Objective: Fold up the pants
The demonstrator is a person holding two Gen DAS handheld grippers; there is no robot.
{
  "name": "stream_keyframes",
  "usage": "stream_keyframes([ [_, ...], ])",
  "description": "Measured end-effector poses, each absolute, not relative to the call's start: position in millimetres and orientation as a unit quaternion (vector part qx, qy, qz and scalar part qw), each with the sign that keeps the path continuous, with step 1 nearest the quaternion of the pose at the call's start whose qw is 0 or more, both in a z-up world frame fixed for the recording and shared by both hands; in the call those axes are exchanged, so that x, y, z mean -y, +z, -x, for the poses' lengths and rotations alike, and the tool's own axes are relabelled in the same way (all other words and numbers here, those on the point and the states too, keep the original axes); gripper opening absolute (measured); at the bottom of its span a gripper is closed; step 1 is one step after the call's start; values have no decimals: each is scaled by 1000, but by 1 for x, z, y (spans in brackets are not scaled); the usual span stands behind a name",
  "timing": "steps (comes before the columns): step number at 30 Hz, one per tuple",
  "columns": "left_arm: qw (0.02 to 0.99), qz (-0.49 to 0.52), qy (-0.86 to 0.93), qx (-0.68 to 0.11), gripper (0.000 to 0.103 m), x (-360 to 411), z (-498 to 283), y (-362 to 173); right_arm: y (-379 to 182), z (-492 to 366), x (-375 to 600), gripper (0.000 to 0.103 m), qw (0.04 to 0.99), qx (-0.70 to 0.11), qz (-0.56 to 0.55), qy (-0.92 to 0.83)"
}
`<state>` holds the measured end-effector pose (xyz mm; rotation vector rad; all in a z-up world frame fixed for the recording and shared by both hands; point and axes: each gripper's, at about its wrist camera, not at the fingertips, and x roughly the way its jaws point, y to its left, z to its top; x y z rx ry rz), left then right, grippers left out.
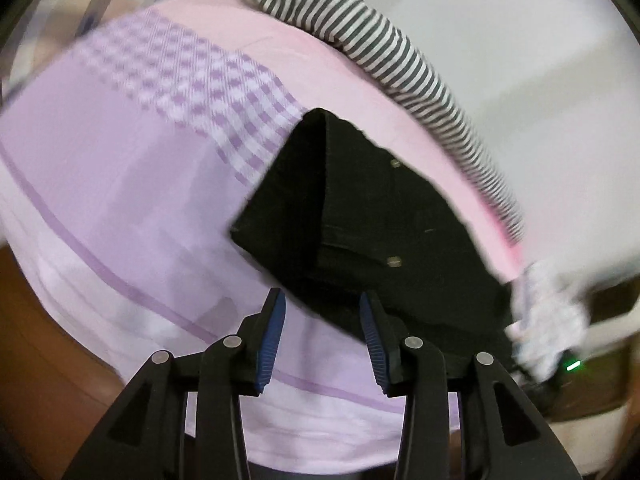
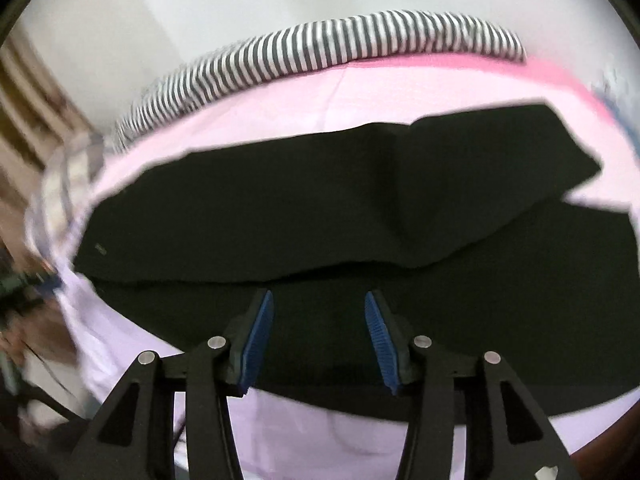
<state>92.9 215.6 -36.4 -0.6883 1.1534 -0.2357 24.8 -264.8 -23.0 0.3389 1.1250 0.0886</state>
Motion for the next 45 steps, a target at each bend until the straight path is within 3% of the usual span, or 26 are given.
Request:
stream_keyframes([
  [4, 759, 363, -120, -527, 41, -200, -98, -43, -28, -20, 275, 47, 816, -514, -260, 49],
  [20, 747, 413, -82, -514, 40, -176, -125, -84, -56, -12, 300, 47, 804, -506, -311, -2],
  [25, 762, 405, -74, -500, 24, -176, -126, -82, -65, -16, 314, 47, 800, -497, -336, -20],
  [30, 772, 400, -70, -489, 20, -178, -126, -70, -75, -24, 328, 47, 793, -481, -372, -26],
  [41, 778, 390, -62, -488, 19, -183, -133, -58, -82, -45, 373, 38, 795, -449, -403, -53],
  [45, 780, 380, -58, -494, 19, -184, -136, -59, -81, -45, 395, 30, 798, -439, -407, -73],
])
